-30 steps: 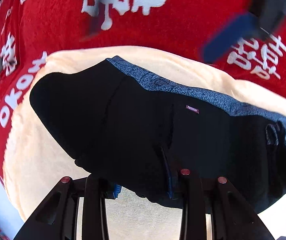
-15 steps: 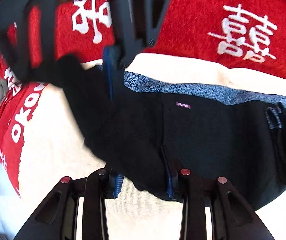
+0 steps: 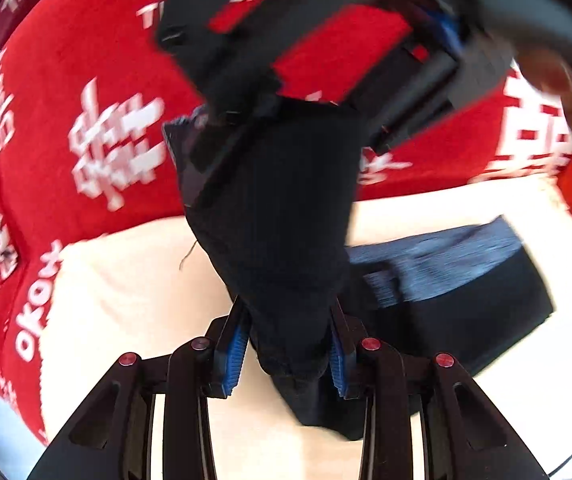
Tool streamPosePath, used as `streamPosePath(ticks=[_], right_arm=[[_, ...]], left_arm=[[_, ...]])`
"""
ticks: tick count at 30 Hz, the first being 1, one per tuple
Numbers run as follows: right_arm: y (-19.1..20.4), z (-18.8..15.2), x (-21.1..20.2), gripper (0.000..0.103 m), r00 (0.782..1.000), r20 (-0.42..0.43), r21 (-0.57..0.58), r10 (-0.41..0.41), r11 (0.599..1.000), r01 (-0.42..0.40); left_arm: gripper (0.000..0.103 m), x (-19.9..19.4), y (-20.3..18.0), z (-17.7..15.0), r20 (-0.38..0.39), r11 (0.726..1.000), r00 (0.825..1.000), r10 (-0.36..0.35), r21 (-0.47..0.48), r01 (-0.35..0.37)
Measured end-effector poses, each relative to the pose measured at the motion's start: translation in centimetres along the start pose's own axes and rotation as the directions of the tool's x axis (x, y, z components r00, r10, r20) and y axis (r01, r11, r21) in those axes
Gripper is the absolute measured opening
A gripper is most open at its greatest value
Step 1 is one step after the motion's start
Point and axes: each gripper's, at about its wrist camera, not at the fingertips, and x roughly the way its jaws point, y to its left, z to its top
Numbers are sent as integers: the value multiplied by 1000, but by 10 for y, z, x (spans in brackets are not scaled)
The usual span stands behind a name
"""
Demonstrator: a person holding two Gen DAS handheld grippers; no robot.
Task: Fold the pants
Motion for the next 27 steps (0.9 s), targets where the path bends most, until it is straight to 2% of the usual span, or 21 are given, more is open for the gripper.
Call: streamPosePath(ticks=[3,8,14,17,19,20,24,26,27], right_arm=[[-40,-32,-48,22,994,92,58,51,997,-56],[-120,-87,-105,24,976,198,162,90,979,-123],[-216,-143,-120,24,963,259,303,74,940,-154],[-250,-159,-112,24,961,268,349,62,924,-157],[-266,-164,-104,24,966,256,370,42,919,-138],[-272,-165,-99,24,970,243,374,30,920,-122],[-279,-173,-90,30,977,213,366,-28,929,-53],[-276,-176,-92,30,976,208,350,-62,937,-15],[-272,-177,-92,30,976,201,335,-85,942,13]], left_arm=[[35,-8,-44,13,6,997,999,-49,52,49],[35,-7,-123,13,-24,981,995,-94,170,96],[35,26,-210,-8,-103,938,991,-88,326,117],[35,43,-236,-18,-138,922,988,-68,369,115],[37,53,-241,-22,-160,922,986,-50,373,107],[45,57,-244,-23,-177,922,984,-37,374,101],[48,59,-248,-33,-203,913,979,-14,396,95],[66,52,-247,-37,-220,913,975,-24,392,111],[66,46,-242,-38,-231,921,972,-51,367,135]])
